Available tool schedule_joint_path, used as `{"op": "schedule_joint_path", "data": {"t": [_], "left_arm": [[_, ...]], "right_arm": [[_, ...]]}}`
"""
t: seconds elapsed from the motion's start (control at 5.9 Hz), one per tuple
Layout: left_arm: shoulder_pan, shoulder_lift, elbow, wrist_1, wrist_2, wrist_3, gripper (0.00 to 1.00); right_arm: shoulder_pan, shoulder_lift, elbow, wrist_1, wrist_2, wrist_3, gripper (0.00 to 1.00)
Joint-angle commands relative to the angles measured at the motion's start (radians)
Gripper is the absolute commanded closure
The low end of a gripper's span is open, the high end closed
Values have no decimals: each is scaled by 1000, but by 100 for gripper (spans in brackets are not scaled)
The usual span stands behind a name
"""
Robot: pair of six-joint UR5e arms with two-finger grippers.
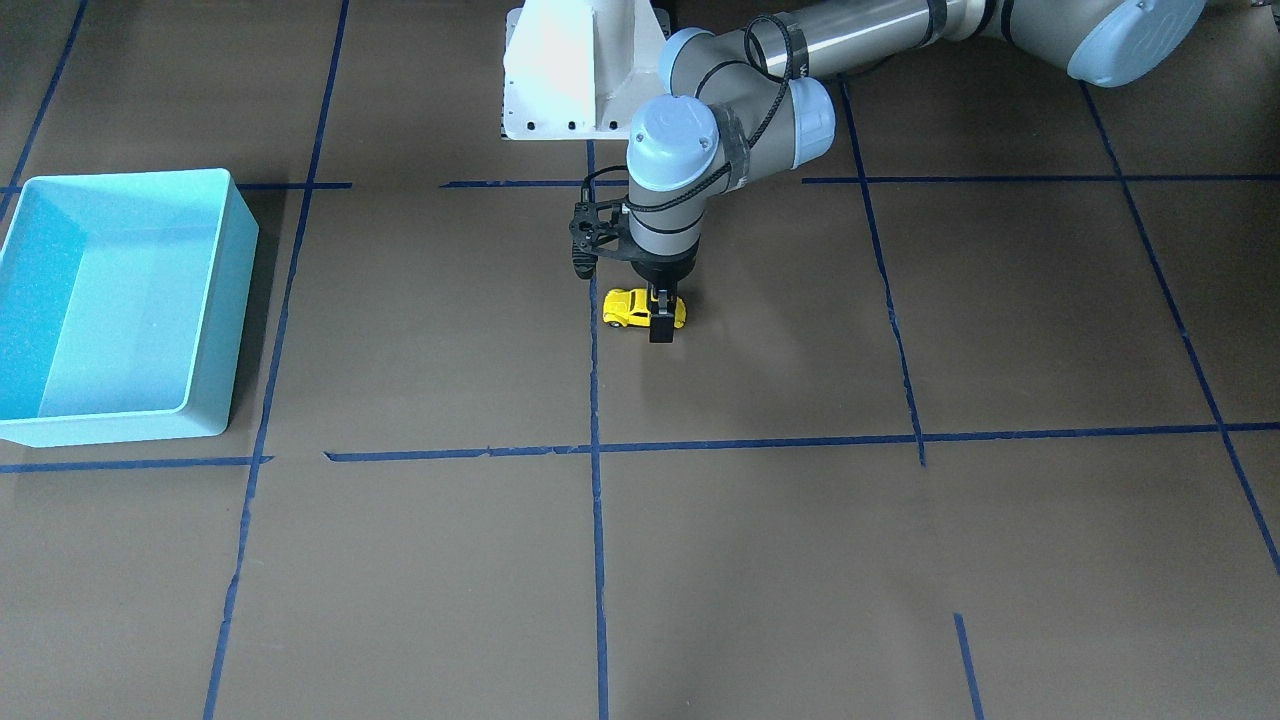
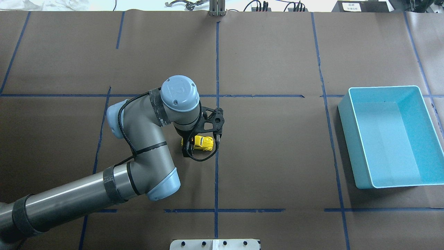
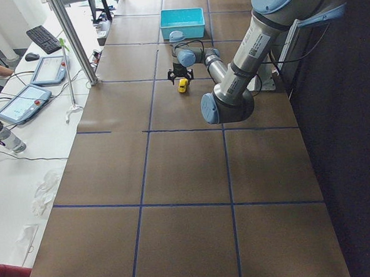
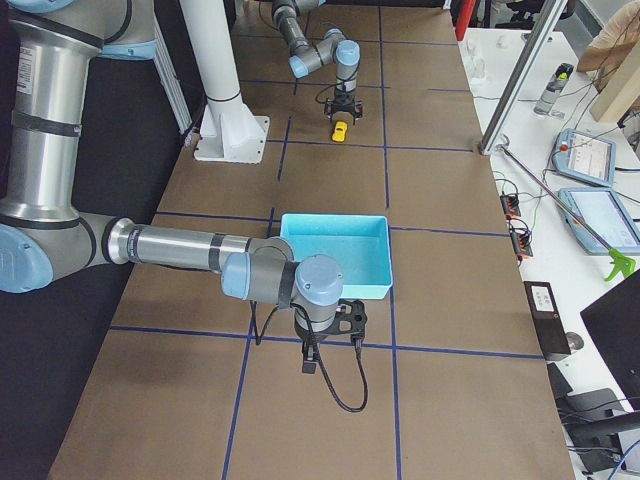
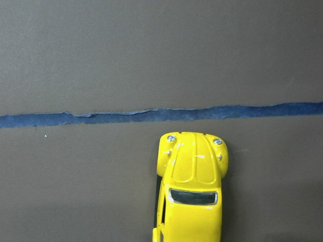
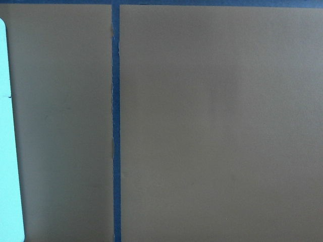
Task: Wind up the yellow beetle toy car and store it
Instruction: 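Press the left gripper on the car and drag it backward to wind it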
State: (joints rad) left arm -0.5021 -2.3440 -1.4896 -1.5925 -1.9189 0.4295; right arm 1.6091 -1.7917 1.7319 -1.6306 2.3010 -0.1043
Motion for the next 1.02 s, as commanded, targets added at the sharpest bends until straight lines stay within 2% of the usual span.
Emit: {"op": "schedule_joint_path", "data": {"t": [0.0,0.68,0.85], "left_arm": [[8,-11,26,-14,0,-3,0],[19,-29,40,-15,-2,-3,1],[19,-29,37,-14,0,0,7]], "right_arm": [[0,0,0,0,0,0,0],[0,0,-2,0,0,0,0],[0,0,-2,0,0,0,0]]}}
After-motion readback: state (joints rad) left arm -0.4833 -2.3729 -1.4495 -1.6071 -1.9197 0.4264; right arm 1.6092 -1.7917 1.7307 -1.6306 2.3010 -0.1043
